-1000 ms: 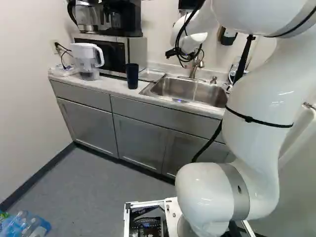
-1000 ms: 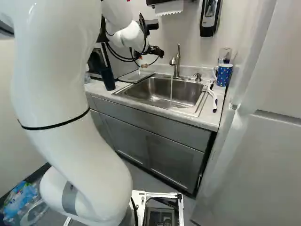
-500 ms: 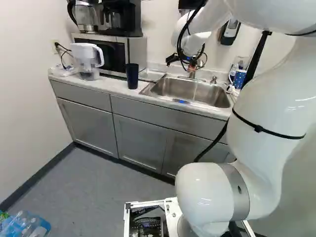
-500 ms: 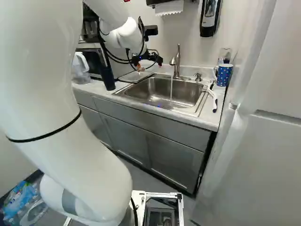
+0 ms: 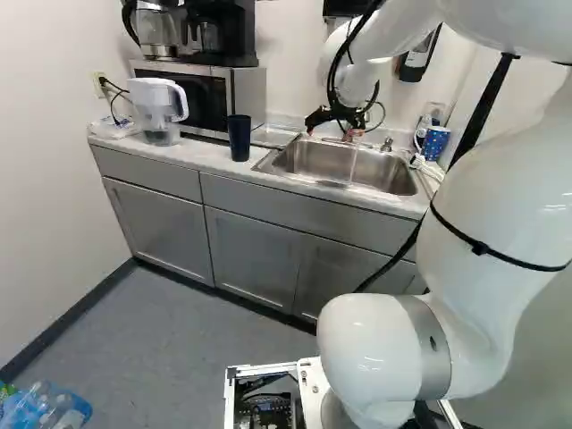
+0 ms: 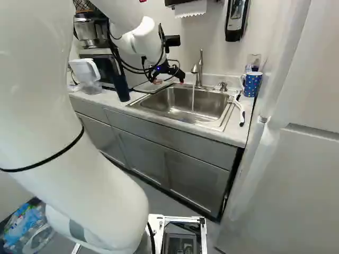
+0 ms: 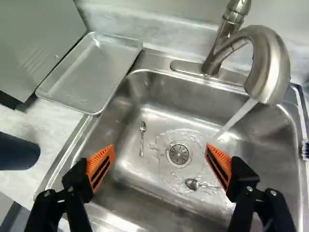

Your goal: Rinse the cup and place it in the tray

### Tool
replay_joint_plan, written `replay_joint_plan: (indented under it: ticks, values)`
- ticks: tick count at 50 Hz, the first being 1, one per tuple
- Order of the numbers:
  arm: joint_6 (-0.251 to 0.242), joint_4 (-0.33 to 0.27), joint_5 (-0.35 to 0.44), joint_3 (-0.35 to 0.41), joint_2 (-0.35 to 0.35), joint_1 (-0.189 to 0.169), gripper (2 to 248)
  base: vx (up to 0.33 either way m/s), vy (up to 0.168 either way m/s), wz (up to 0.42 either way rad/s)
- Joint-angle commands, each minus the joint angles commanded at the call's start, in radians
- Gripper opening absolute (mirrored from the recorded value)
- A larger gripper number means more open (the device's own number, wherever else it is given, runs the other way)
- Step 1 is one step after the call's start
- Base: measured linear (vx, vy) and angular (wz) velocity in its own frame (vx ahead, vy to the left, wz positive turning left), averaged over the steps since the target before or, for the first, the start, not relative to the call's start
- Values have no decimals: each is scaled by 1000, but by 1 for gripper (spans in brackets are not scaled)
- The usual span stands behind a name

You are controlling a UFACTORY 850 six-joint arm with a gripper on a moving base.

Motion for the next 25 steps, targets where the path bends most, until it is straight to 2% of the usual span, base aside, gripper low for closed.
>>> replay_joint_plan:
  ticks: [6, 25]
  values:
    - [0, 0, -40, 9, 9, -14, 247, 0, 0, 0]
    - [0, 0, -41, 34, 34, -63, 247, 0, 0, 0]
